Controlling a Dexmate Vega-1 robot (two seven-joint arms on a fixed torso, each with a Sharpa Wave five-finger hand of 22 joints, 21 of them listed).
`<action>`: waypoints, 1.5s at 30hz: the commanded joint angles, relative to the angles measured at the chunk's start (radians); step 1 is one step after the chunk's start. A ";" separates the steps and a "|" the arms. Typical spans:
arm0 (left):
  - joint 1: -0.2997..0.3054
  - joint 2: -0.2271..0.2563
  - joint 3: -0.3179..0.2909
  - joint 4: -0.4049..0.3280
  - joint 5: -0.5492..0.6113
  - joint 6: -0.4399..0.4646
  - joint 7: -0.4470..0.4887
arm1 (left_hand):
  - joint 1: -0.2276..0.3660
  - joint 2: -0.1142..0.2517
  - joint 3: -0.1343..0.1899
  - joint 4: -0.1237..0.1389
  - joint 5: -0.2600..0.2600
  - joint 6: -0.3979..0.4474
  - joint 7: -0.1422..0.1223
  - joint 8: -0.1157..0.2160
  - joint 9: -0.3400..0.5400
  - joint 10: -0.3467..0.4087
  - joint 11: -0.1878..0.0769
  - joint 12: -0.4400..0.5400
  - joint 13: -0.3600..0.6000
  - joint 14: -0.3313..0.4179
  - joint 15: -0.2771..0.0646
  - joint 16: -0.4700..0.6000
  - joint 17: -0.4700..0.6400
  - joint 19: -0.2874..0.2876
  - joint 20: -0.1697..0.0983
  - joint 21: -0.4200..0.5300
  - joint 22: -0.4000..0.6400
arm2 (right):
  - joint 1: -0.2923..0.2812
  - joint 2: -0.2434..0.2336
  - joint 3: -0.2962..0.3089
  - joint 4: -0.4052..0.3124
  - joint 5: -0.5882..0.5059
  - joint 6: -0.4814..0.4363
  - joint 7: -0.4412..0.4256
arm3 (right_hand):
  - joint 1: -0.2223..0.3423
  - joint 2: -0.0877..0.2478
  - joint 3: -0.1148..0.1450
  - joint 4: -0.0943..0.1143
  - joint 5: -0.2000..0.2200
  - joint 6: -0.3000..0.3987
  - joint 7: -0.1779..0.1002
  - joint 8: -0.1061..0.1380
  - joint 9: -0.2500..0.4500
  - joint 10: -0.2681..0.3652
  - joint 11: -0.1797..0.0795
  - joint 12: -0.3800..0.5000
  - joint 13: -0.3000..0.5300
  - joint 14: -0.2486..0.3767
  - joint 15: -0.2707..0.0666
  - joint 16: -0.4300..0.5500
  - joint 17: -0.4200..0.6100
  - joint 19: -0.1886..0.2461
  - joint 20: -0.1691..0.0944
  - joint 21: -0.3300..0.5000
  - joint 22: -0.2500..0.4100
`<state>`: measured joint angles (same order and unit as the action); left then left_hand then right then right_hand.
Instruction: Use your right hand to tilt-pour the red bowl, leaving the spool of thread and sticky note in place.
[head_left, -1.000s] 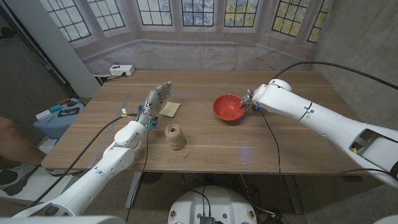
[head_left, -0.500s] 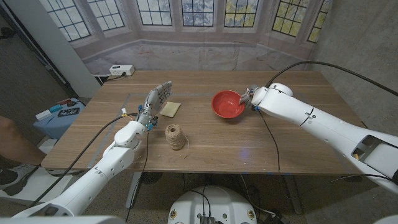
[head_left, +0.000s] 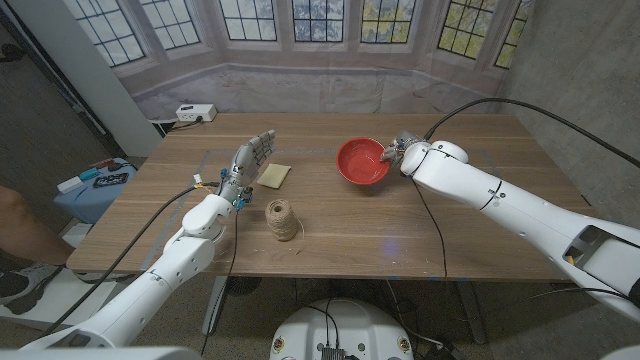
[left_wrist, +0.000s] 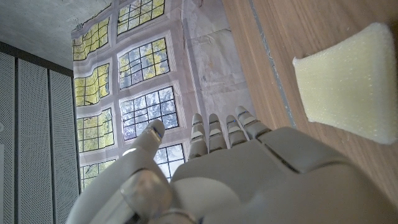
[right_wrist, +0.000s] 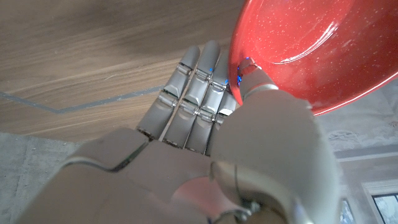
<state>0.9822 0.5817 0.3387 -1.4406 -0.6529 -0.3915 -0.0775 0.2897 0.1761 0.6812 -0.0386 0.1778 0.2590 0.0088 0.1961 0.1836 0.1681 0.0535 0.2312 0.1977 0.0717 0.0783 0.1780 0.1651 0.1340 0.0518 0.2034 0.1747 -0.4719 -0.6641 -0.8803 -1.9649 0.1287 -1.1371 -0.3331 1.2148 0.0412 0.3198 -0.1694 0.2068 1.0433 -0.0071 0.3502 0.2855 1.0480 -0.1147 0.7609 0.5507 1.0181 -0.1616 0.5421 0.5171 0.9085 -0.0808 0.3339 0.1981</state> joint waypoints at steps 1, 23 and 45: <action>0.008 0.007 -0.003 -0.014 0.004 0.006 0.007 | 0.013 0.003 -0.002 -0.003 0.005 0.010 0.003 -0.003 0.005 0.006 0.003 0.003 0.003 0.005 0.003 0.004 0.005 0.002 0.006 -0.002 0.002 | -0.072 0.018 0.032 -0.013 -0.072 0.077 -0.080 | 0.015 -0.001 0.001 0.005 -0.002 0.010 -0.003 0.006 0.005 0.007 -0.003 0.001 0.002 0.010 -0.071 0.000 0.006 0.006 -0.005 0.007 0.001; 0.008 0.014 -0.006 -0.019 0.007 0.003 0.003 | 0.017 0.004 -0.003 -0.004 0.005 0.014 0.001 -0.003 0.006 0.007 0.002 0.002 0.003 0.005 0.003 0.003 0.005 0.003 0.005 -0.002 0.002 | -0.163 0.071 0.076 0.004 -0.190 0.186 -0.171 | 0.017 0.001 -0.004 0.010 -0.004 0.009 -0.007 0.004 0.004 0.006 -0.007 0.000 0.004 0.020 -0.070 -0.014 0.020 0.005 -0.009 0.018 0.003; 0.025 0.027 -0.015 -0.037 0.008 0.006 0.013 | 0.020 0.004 -0.004 -0.004 0.005 0.016 -0.001 -0.003 0.006 0.008 0.001 0.000 0.004 0.006 0.003 0.003 0.005 0.003 0.005 -0.003 0.002 | -0.238 0.147 0.101 0.067 -0.313 0.301 -0.271 | 0.020 0.005 -0.008 0.012 -0.006 0.008 -0.009 0.003 0.005 0.003 -0.010 -0.001 0.010 0.026 -0.071 -0.029 0.037 0.002 -0.011 0.029 0.004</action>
<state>0.9997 0.6035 0.3277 -1.4704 -0.6453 -0.3872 -0.0695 0.2987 0.1775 0.6784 -0.0414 0.1778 0.2680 0.0107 0.1961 0.1836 0.1679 0.0536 0.2312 0.1976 0.0715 0.0785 0.1780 0.1651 0.1340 0.0517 0.2035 0.1746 -0.6775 -0.5566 -0.7915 -1.9303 -0.1313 -0.8875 -0.5594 1.2240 0.0400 0.3115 -0.1611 0.2032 1.0482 -0.0121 0.3511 0.2859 1.0488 -0.1181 0.7607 0.5584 1.0383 -0.1708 0.5159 0.5495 0.9099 -0.0899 0.3552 0.1978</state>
